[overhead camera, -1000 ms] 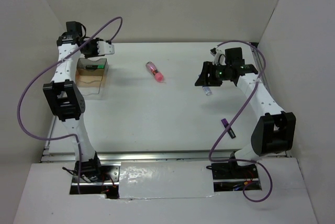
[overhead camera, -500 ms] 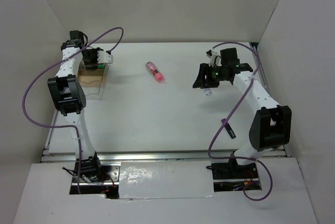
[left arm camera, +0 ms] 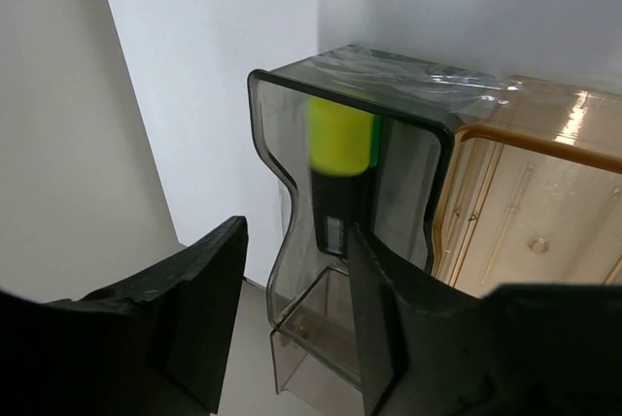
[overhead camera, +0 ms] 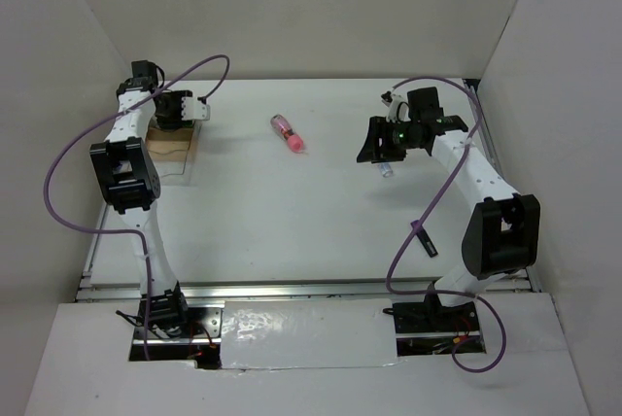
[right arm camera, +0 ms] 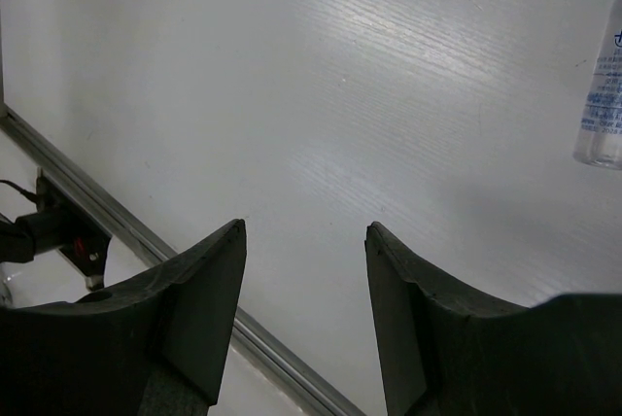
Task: Sort the stationery into containers
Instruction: Place the pen in the storage box.
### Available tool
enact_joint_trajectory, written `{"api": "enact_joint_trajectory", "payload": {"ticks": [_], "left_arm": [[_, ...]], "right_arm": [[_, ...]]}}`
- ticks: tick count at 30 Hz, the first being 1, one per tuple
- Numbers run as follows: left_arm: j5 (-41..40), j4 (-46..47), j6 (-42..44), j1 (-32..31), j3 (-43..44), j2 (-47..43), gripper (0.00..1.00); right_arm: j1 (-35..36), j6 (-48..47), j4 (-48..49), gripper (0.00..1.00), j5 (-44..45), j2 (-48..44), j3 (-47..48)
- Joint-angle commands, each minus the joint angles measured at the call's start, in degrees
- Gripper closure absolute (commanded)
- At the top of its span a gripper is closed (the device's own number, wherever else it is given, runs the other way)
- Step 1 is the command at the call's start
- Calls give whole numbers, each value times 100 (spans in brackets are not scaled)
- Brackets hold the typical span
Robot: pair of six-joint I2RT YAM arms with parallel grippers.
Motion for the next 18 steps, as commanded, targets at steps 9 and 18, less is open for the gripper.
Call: {"api": "enact_joint_trajectory", "payload": {"ticks": [9, 18], "left_arm": [[511, 382, -1712, 13, 525, -509, 36], [-645, 2157, -7743, -1577, -1010, -2265, 35]], "right_arm": [[50, -110, -26, 40, 170, -362, 94], [41, -83, 27, 40, 83, -327, 94]]}}
